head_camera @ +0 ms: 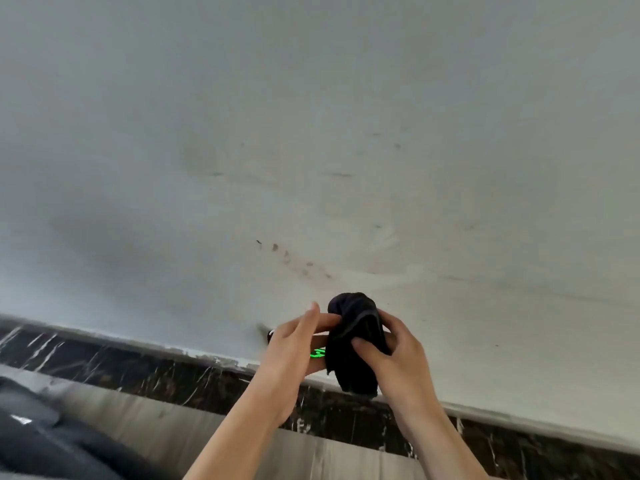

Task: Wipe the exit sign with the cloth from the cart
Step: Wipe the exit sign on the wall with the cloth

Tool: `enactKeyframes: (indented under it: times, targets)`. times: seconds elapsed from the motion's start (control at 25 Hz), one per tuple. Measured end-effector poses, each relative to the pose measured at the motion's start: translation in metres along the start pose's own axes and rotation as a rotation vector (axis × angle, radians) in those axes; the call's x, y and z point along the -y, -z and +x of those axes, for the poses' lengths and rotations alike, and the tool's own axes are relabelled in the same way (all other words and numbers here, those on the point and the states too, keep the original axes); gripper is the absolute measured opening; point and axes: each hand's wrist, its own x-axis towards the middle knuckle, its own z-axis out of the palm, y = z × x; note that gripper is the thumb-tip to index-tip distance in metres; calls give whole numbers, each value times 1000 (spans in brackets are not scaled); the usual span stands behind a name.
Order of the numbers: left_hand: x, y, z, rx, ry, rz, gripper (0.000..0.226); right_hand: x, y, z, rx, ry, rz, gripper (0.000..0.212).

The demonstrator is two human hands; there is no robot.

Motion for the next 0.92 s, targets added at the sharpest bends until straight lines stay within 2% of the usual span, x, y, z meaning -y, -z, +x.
enactKeyframes:
  times: [0.08, 0.24, 0.36, 0.52, 0.68, 0.8, 0.92]
  targets:
    - [27, 5, 25, -63, -118, 120, 37, -32, -7, 18, -29, 11, 58, 39]
    - [67, 19, 76, -264, -460, 547, 24, -84, -13, 45, -66, 60, 168, 40]
    - [90, 28, 121, -364, -785, 799, 43, -122, -16, 62, -81, 102, 251, 39]
    - [106, 40, 186, -596, -1309, 1180, 52, -174, -23, 82, -69, 177, 323, 40]
    - [108, 49, 235, -619, -1702, 1462, 60, -221, -32, 98, -79, 239, 377, 45]
    - [102, 51, 263, -623, -1899, 1619, 61, -255, -41, 107, -96, 268, 371, 57]
    - [92, 52, 283, -666, -1950, 1639, 63, -277, -52, 111, -147, 282, 315, 62]
